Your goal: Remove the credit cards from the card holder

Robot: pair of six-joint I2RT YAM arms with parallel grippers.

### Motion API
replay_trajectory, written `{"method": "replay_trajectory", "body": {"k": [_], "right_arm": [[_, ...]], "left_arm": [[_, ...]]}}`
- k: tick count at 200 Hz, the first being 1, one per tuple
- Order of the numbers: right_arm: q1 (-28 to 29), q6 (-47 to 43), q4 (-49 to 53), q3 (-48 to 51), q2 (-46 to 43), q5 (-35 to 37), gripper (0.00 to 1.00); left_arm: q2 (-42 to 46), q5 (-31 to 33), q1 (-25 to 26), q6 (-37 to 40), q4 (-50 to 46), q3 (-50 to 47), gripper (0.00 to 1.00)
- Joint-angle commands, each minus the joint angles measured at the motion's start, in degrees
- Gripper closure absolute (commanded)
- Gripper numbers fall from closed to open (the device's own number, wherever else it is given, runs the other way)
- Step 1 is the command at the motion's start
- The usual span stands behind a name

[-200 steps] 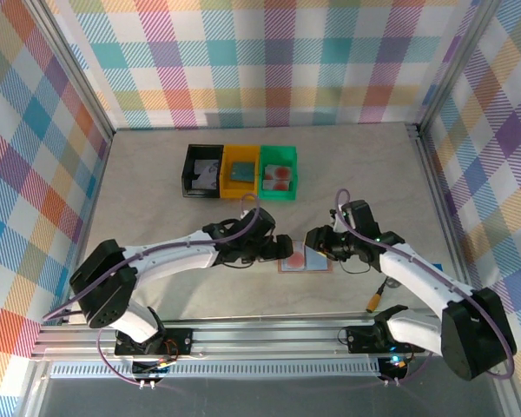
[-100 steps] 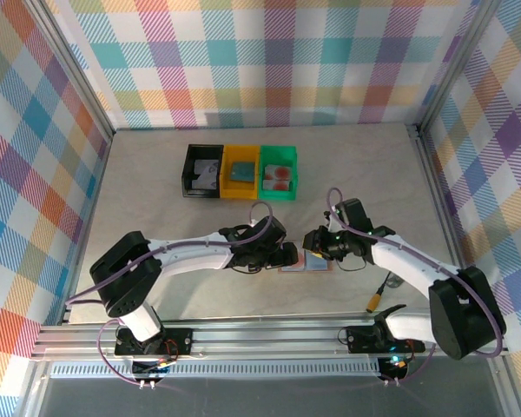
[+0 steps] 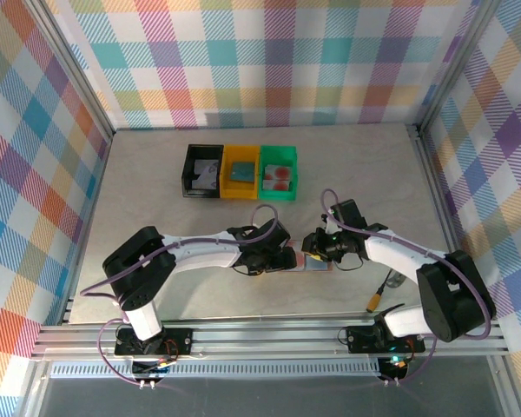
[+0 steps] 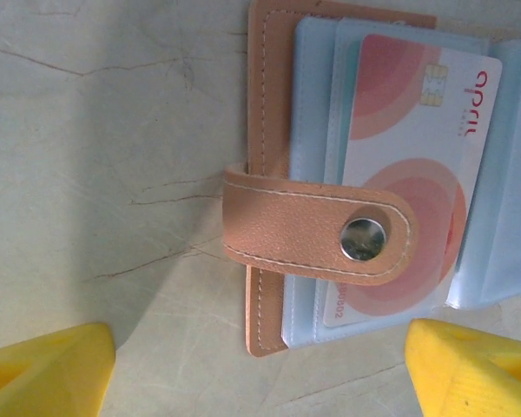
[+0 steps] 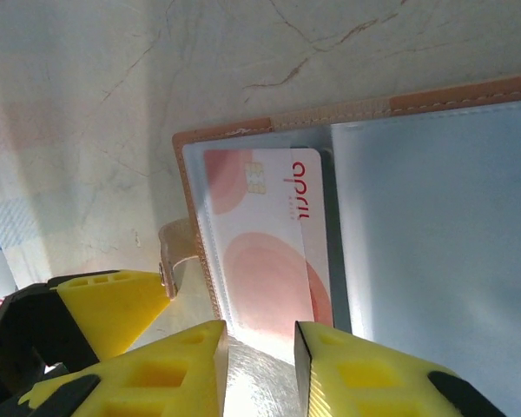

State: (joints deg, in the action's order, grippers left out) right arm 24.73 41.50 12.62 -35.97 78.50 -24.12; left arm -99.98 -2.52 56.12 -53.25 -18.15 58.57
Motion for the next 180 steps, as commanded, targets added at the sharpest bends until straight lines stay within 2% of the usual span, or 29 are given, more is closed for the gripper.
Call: {"method": "replay_trajectory", "body": {"k": [1,49,110,180], "right_arm": [[-0.12,-1.19,-1.13,-0.93,0.64,-0.23,0.73],[-0.12,-1.86,-1.22,-0.77,1.81,1.40,0.74],[-0.17,-2.01,-4.80,0.61,3.50,-0.53,0.77],[-0.13,-2.19,-3.94,0.30,4.59,1.44,0.75]], "left_arm": [[-2.12,-0.90,0.57,-1.06,-2.71,1.31,0.14],[-4.48,-1.17,0.57,-1.06,-4.26,2.34,0.14],[-6.12,-1.07,0.66,-1.33,-5.20,2.25,0.15],[-9.73,-0.98,0.66,-2.11,-9.01,4.28,0.16]]}}
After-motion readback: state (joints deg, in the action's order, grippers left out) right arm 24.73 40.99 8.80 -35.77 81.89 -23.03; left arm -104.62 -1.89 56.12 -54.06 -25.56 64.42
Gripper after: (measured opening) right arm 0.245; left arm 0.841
